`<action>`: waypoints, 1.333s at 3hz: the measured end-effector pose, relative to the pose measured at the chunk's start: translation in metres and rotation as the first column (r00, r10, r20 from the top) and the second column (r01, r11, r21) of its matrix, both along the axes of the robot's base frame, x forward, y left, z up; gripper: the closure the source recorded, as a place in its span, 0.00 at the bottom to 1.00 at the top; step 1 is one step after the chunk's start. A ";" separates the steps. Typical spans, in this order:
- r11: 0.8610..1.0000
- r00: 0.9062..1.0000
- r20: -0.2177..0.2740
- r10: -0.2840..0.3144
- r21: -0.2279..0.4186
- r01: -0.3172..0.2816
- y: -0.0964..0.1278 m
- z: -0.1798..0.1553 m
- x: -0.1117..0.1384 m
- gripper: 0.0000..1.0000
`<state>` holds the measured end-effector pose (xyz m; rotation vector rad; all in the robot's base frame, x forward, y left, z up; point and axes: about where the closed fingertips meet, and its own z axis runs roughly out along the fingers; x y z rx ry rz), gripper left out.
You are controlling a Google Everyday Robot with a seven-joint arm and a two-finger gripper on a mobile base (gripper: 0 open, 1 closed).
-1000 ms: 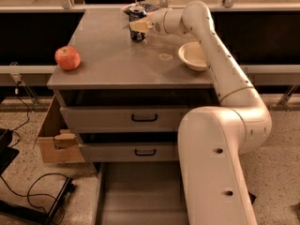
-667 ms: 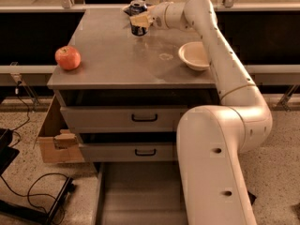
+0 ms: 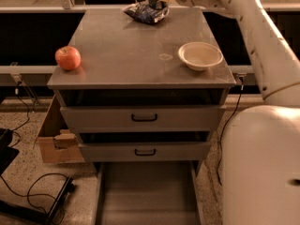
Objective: Place pepsi can into bottom drawer
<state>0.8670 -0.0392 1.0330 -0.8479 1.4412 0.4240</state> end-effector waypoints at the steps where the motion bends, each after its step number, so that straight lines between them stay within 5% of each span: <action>1: 0.997 0.980 0.180 -0.081 0.029 0.077 -0.048 0.097 -0.068 1.00; 2: 0.991 0.940 0.316 -0.131 0.078 0.112 -0.061 0.172 -0.150 1.00; 3: 0.992 0.951 0.293 -0.095 0.113 0.065 -0.044 0.161 -0.207 1.00; 4: 0.994 0.982 0.177 -0.062 0.098 0.045 -0.048 0.092 -0.244 1.00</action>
Offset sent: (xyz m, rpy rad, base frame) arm -0.3323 -0.0633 -0.1411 -0.0886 0.1121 -0.0541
